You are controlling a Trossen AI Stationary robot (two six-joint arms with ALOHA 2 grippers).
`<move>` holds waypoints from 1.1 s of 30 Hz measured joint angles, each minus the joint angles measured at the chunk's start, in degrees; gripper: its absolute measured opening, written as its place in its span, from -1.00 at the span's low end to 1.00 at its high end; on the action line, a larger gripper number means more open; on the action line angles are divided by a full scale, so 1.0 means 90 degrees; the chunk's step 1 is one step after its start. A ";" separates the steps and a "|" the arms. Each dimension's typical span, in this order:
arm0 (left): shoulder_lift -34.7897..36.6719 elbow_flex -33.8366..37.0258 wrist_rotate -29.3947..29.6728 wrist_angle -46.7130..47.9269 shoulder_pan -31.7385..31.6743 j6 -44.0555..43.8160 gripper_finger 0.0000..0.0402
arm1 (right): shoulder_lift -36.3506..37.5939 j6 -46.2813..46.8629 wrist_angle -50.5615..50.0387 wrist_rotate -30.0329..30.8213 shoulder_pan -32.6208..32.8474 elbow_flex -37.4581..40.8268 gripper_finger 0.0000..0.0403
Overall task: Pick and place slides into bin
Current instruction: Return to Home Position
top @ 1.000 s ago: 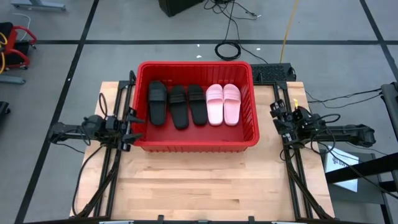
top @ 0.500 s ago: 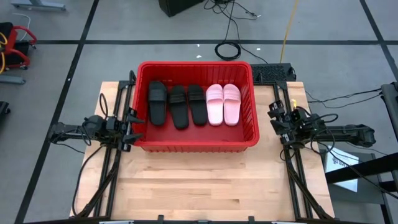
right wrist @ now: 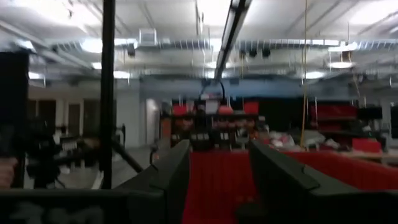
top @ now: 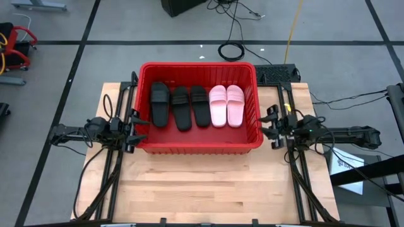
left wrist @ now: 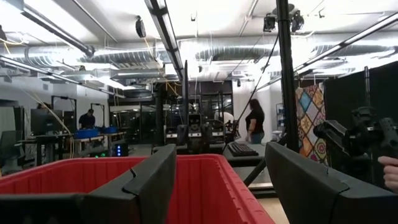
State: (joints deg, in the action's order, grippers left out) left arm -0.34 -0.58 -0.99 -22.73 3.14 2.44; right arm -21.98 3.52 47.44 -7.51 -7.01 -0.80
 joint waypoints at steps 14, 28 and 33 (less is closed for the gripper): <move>0.0000 0.0000 0.0004 0.0021 0.0000 -0.0013 0.26 | 0.0002 -0.0084 -0.1005 0.0678 -0.0002 -0.0002 -0.23; -0.0002 0.0000 0.0007 0.0021 -0.0001 -0.0014 0.26 | 0.0005 -0.0126 -0.1204 0.0668 -0.0002 -0.0002 -0.23; -0.0001 -0.0002 0.0007 0.0022 0.0000 -0.0014 0.26 | 0.0002 -0.0135 -0.1204 0.0668 -0.0001 -0.0002 -0.23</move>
